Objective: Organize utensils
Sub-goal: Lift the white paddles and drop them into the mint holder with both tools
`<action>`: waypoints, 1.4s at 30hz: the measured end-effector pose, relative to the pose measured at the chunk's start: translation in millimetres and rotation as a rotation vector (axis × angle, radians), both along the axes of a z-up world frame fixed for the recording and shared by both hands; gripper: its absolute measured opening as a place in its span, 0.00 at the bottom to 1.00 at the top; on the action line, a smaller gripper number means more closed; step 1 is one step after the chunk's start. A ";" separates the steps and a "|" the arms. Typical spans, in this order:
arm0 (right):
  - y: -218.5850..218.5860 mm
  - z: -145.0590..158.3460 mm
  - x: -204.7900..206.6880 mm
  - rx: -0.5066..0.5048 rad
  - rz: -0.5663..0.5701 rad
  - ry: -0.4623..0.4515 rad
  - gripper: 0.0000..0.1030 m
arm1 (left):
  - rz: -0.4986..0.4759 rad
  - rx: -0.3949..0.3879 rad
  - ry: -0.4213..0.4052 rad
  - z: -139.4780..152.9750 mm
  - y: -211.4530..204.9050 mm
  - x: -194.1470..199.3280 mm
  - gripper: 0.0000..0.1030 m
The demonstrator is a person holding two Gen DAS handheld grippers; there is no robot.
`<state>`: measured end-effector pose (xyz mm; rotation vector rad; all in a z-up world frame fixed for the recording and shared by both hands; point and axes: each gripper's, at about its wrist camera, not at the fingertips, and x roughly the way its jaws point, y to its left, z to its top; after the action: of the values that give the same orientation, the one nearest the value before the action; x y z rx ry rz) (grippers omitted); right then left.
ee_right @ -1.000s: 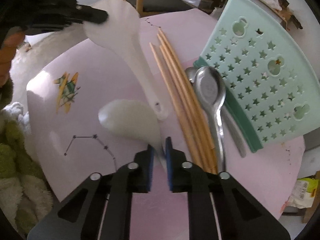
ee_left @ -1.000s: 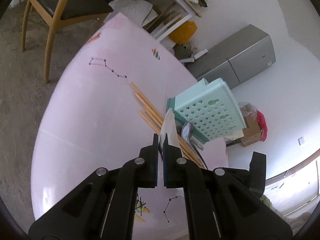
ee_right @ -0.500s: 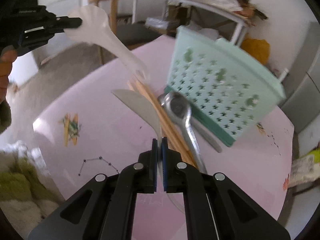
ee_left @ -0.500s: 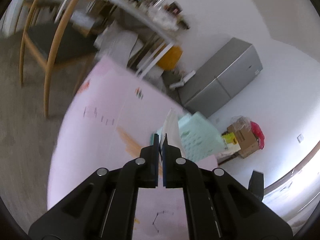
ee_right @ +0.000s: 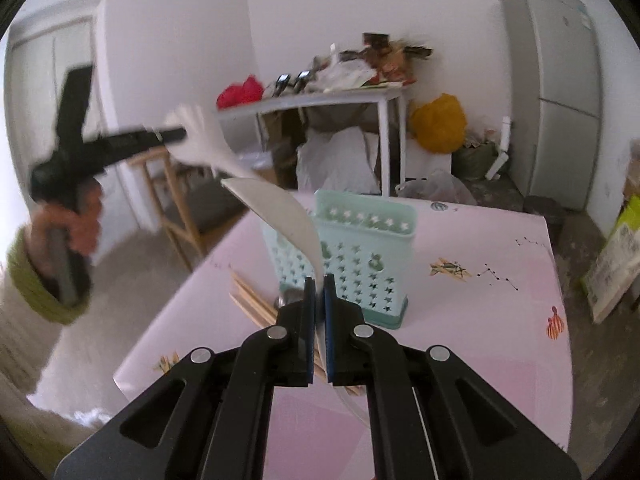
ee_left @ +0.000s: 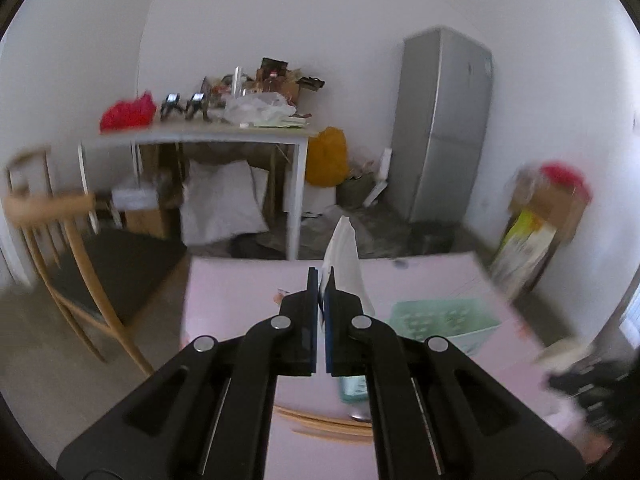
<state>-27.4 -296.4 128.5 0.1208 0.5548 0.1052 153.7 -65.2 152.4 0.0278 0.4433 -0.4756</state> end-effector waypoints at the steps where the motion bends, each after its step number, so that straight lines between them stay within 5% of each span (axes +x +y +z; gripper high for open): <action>1: -3.1 -2.3 -1.8 0.017 -0.010 -0.003 0.04 | -0.006 0.035 -0.006 -0.5 -8.5 3.8 0.01; 8: -23.6 -24.0 -3.7 0.093 -0.060 0.014 0.04 | -0.062 0.230 0.036 -14.3 -58.6 32.7 0.01; 15: -35.8 -30.3 1.2 0.132 -0.081 0.030 0.04 | -0.119 0.241 0.136 -31.9 -75.8 49.7 0.02; 17: -36.0 -31.7 2.6 0.140 -0.085 0.033 0.04 | -0.129 0.212 0.186 -43.9 -75.2 54.4 0.04; 21: -38.6 -32.4 8.3 0.157 -0.091 0.026 0.04 | -0.142 0.076 0.258 -51.0 -61.8 58.1 0.42; 25: -46.5 -24.3 24.1 0.221 -0.078 -0.007 0.04 | -0.144 -0.057 0.247 -45.4 -42.1 52.1 0.59; 33: -63.4 12.8 79.9 0.343 -0.021 -0.154 0.04 | -0.066 -0.243 0.297 -62.2 18.1 29.4 0.74; 42: -81.4 12.3 161.3 0.517 0.021 -0.195 0.04 | 0.045 -0.239 0.383 -100.9 62.4 19.1 0.78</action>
<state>133.9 -377.8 140.8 0.6018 0.3243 0.2766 172.8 -2.8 51.5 -0.3080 0.7581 -0.4884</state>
